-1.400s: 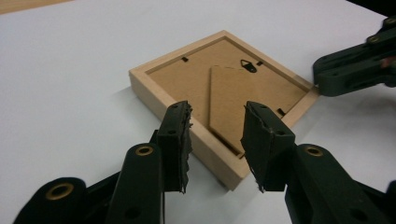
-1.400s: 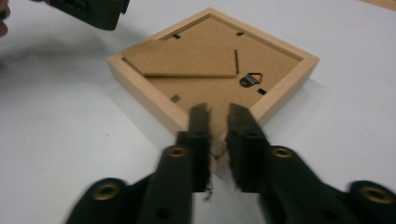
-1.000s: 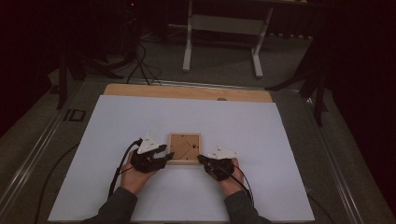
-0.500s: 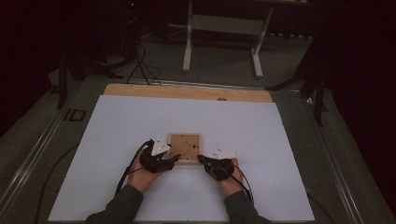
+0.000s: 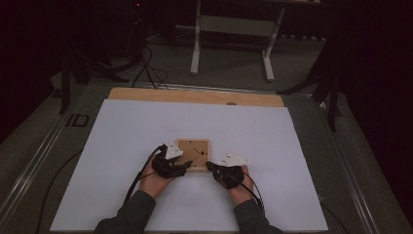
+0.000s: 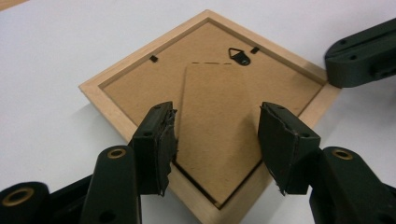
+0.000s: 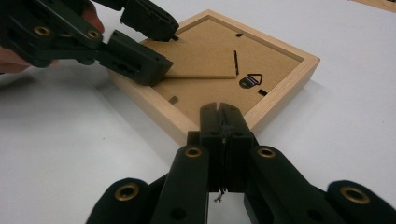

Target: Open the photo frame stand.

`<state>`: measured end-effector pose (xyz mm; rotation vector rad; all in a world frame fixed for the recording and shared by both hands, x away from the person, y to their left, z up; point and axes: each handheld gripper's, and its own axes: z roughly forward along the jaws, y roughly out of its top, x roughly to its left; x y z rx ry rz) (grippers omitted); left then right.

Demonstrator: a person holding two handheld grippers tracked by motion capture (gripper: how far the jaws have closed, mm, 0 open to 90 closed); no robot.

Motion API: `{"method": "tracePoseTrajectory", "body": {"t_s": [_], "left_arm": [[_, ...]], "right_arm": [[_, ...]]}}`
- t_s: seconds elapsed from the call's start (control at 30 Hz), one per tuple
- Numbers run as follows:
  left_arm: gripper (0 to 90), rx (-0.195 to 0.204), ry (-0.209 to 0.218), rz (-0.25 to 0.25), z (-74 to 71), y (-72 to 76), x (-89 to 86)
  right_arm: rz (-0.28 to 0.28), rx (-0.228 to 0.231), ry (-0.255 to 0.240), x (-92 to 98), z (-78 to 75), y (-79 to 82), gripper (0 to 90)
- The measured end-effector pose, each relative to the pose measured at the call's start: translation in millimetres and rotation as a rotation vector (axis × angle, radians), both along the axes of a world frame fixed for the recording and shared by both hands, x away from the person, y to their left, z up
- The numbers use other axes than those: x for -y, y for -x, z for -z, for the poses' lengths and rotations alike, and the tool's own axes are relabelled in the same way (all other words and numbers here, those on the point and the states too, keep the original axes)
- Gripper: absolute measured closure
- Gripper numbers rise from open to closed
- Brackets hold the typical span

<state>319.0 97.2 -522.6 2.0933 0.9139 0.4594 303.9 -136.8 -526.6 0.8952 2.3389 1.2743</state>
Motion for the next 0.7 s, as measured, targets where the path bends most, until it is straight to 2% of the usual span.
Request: {"method": "tracePoseTrajectory", "body": {"t_s": [0.1,0.13,0.2,0.37,0.43,0.7], "left_arm": [[48.6,-0.005,0.014,0.016,0.4,-1.5,0.3],[50.9,-0.006,0.005,0.021,-0.3,-1.6,0.8],[51.1,-0.015,-0.006,0.018,-3.4,-2.3,1.6],[51.3,-0.002,0.010,0.009,-10.6,-1.7,2.0],[51.2,0.001,0.019,0.006,-11.9,-1.9,2.2],[51.2,0.005,0.011,0.008,-12.8,-2.4,2.8]], "right_arm": [[-0.001,0.000,-0.002,0.1,0.1,-0.1,88.8],[-0.001,0.000,-0.002,0.1,0.1,-0.1,88.8],[-0.001,0.000,-0.001,0.1,0.1,-0.1,88.8],[-0.003,0.003,0.001,0.1,0.1,-0.2,88.8],[-0.004,0.003,0.002,0.1,0.0,-0.3,88.7],[-0.004,0.005,0.001,0.1,0.2,-0.2,88.7]]}}
